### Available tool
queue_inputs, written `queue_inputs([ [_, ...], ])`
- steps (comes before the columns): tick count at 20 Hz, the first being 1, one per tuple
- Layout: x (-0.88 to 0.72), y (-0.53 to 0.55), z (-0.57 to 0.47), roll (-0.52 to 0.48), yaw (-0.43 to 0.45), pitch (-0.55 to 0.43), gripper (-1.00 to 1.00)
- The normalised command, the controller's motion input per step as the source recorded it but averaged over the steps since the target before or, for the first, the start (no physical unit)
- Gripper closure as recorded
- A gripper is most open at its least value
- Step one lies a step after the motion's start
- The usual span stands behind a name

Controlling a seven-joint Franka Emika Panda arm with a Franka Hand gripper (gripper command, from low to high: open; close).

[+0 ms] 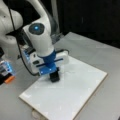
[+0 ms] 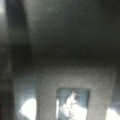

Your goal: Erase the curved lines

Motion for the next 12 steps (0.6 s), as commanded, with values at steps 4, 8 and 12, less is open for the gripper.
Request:
queue_inputs([
  [4,-0.29,0.14,-0.20,0.023,-0.086,-0.225,1.00],
  [8,-0.27,0.13,-0.18,0.059,-0.071,-0.214,1.00],
  [12,-0.22,0.09,-0.21,0.107,-0.049,-0.224,1.00],
])
